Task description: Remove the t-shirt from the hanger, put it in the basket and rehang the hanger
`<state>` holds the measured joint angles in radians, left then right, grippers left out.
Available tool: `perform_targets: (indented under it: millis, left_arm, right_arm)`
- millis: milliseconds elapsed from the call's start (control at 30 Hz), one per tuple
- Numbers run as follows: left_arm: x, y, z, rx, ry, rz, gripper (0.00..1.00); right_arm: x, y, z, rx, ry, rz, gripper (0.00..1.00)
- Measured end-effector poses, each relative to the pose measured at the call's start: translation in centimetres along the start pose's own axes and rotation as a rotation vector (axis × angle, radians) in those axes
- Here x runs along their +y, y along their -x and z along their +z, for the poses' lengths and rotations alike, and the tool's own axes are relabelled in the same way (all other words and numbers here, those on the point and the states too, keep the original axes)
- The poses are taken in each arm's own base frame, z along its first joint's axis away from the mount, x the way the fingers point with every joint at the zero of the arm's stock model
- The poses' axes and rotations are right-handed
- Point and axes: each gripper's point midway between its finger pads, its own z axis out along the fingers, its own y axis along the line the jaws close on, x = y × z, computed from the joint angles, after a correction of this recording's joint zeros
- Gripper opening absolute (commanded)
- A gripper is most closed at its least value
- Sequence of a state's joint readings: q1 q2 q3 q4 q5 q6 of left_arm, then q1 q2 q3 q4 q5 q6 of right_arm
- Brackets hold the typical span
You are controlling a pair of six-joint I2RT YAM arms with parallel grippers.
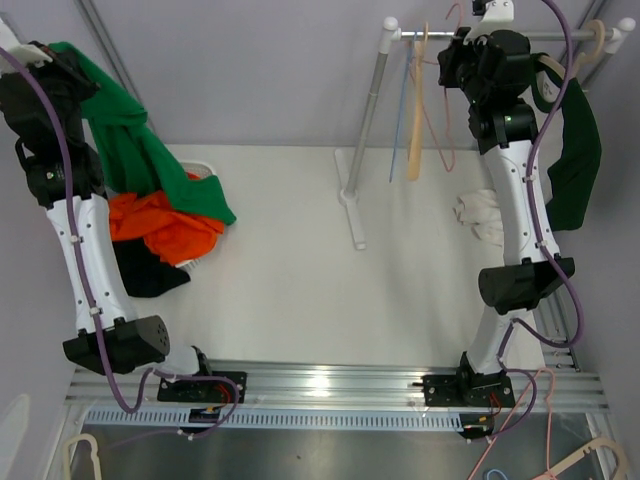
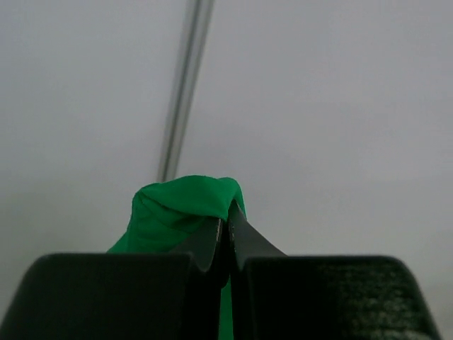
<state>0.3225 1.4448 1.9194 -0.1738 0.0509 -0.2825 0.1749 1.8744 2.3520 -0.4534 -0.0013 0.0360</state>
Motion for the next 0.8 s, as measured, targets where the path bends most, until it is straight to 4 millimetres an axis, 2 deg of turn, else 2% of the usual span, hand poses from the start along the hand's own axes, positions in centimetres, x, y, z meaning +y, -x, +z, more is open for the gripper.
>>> perform_targets:
  millis: [67,167,367,433,600,633,700,733,800]
  left_arm:
    - [2.0,-0.3,-0.2,-0.009,0.064,-0.015,0.01]
    - [4.0,-2.0,-1.5,0.014,0.154,-0.055,0.01]
    - [5.2,-6.2,-3.7,0.099,0.230,-0.187,0.01]
    - [5.7,-8.6,-4.1,0.142,0.252,-0.229,0.01]
    - [8.2,-17.3,-6.1,0.319,0.349,-0.273,0.01]
    - [8.6,-18.5,-6.4,0.350,0.372,-0.276,0.02]
    - [9.2,-20.1,-6.6,0.391,0.405,-0.285,0.07]
    - [9.4,-20.5,-6.6,0.403,0.413,-0.289,0.19]
    - [9.6,-21.5,-6.6,0.437,0.431,-0.303,0.27]
  right_arm:
    - [0.2,-0.7,0.4,0.016,0.011,0.004,0.00]
    - [0.5,-1.4,0.7,0.031,0.023,0.010,0.00]
    - [1.0,-2.1,0.8,0.048,0.040,0.016,0.00]
    - [1.3,-2.6,0.9,0.059,0.046,0.017,0.00]
    - [2.6,-5.0,1.3,0.113,0.071,0.016,0.00]
    - [2.7,-5.2,1.3,0.116,0.074,0.015,0.00]
    - [3.1,-5.3,1.3,0.119,0.080,0.015,0.01]
    - [3.2,-5.3,1.3,0.119,0.082,0.016,0.06]
    - [3.3,-5.3,1.3,0.119,0.084,0.016,0.06]
